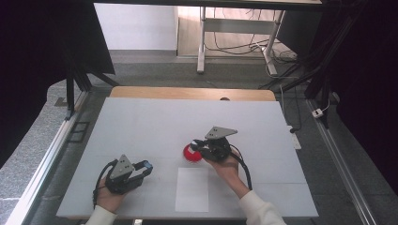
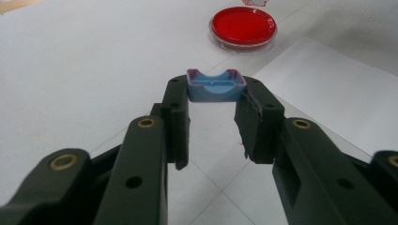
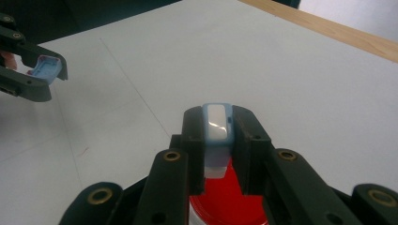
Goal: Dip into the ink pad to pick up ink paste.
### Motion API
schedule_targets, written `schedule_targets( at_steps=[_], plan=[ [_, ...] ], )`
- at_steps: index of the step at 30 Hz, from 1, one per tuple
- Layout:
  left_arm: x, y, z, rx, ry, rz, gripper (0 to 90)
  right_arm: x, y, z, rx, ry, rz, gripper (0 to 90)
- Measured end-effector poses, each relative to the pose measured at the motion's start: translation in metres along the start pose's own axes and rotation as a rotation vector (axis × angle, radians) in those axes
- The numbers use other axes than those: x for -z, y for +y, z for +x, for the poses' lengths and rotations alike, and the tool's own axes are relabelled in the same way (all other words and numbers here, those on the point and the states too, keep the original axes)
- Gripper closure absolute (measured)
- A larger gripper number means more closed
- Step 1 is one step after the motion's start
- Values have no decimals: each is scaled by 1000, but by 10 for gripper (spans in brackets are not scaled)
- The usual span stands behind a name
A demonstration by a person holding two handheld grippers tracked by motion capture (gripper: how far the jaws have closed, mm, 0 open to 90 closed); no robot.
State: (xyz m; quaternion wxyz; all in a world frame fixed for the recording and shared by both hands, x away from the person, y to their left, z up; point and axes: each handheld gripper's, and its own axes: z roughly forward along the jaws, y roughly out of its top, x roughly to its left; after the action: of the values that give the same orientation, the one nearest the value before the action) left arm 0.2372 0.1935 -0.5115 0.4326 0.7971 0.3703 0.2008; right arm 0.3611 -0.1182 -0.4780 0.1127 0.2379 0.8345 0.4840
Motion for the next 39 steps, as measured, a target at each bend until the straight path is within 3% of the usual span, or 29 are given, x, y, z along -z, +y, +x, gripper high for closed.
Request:
schedule_targets(
  at_steps=[5,17,39],
  plan=[
    [0,0,1,-1,0,2,655,4,1,0,-32,28,-21,754],
    [5,-2,4,15,-2,-14,655,22,10,0,-52,31,-76,754],
    [1,2,2,-2,-6,-14,654,48,10,19,-23,40,-90,754]
  ],
)
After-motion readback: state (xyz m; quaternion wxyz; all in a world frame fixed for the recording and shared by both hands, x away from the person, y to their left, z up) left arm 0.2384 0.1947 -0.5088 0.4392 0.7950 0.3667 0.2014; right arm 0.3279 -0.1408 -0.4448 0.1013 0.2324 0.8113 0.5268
